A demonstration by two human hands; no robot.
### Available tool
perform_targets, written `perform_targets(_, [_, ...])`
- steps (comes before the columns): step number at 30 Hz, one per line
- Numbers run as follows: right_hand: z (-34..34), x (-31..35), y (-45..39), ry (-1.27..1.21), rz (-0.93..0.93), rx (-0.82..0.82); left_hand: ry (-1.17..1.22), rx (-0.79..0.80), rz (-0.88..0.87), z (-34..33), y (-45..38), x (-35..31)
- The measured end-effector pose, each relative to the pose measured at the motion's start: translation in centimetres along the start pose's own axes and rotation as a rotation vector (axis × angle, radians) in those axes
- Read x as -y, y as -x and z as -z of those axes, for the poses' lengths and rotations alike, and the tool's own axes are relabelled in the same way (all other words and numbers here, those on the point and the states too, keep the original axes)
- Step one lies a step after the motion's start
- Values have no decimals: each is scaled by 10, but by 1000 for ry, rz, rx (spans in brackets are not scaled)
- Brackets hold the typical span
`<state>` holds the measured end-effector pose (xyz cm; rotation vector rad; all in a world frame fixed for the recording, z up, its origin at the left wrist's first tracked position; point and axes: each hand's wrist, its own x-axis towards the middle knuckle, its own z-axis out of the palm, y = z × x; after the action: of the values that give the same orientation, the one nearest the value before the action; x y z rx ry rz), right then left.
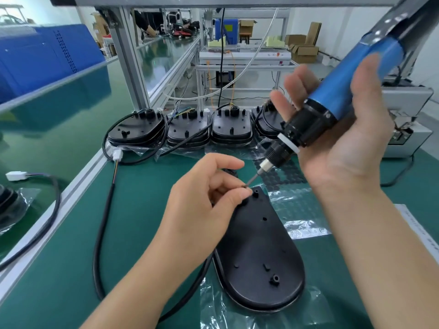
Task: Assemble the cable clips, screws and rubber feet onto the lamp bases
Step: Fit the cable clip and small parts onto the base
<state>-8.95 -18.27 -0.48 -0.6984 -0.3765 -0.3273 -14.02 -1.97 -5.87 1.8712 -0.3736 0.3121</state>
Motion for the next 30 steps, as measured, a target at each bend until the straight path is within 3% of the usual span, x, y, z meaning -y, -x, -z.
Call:
perform_targets(7, [-9, 11, 0, 17, -28, -45, -114, 14, -83, -5, 1, 0])
perform_targets(10, [-4, 13, -1, -70, -73, 13, -76, -8, -71, -1, -4, 1])
perform_targets(12, [0, 15, -3, 4, -75, 63, -47, -1, -53, 4, -9, 3])
perform_targets(15, [-6, 13, -6, 140, -35, 127, -2, 90, -26, 4, -12, 4])
perform_targets(20, [-10, 5, -9, 77, -83, 188, -47, 198, -34, -14, -1, 5])
perform_targets(30, [-6, 4, -12, 79, -53, 122, -98, 190, -3, -2, -7, 8])
